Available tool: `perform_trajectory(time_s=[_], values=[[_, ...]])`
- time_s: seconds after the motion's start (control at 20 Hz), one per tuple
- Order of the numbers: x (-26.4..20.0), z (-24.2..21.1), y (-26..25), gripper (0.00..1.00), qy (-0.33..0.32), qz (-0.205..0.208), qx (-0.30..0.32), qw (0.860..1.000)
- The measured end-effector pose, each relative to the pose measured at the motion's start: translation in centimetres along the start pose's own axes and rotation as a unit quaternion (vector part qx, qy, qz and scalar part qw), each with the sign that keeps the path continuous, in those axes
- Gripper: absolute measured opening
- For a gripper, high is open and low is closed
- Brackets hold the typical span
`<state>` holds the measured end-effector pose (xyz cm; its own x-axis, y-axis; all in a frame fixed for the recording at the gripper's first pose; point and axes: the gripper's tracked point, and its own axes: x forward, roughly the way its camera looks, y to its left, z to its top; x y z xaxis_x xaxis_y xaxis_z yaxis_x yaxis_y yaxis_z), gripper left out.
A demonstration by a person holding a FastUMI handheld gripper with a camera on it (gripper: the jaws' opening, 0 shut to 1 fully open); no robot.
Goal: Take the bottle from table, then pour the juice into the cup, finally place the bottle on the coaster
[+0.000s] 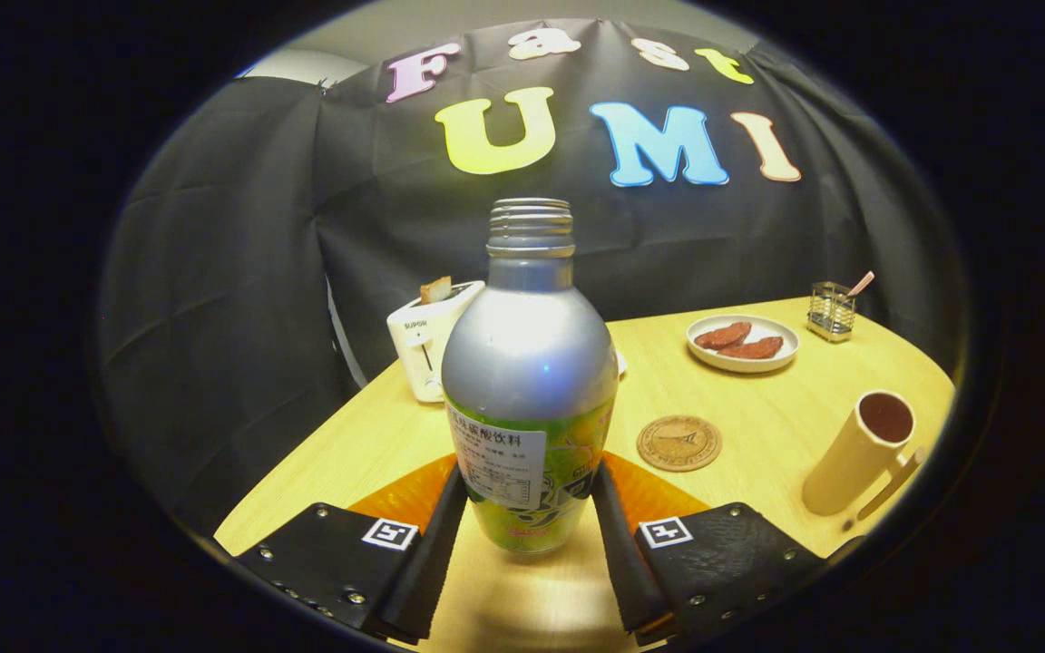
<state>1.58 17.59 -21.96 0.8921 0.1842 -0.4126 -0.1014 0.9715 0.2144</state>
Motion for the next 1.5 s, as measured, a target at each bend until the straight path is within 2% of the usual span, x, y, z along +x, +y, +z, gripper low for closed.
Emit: perform_trajectory(time_s=[0.3, 0.85, 1.15, 1.3, 1.5], values=[[-0.6, 2.1, -1.3, 0.74, -0.009, -0.003, 0.036, 0.999], [-2.1, 2.9, -5.3, 0.74, -0.014, -0.011, 0.134, 0.991], [-2.5, 3.0, -6.6, 0.74, -0.021, 0.001, 0.198, 0.98], [-2.6, 3.0, -6.1, 0.74, -0.021, 0.031, 0.228, 0.973], [-2.6, 3.0, -6.0, 0.74, -0.022, 0.042, 0.269, 0.962]])
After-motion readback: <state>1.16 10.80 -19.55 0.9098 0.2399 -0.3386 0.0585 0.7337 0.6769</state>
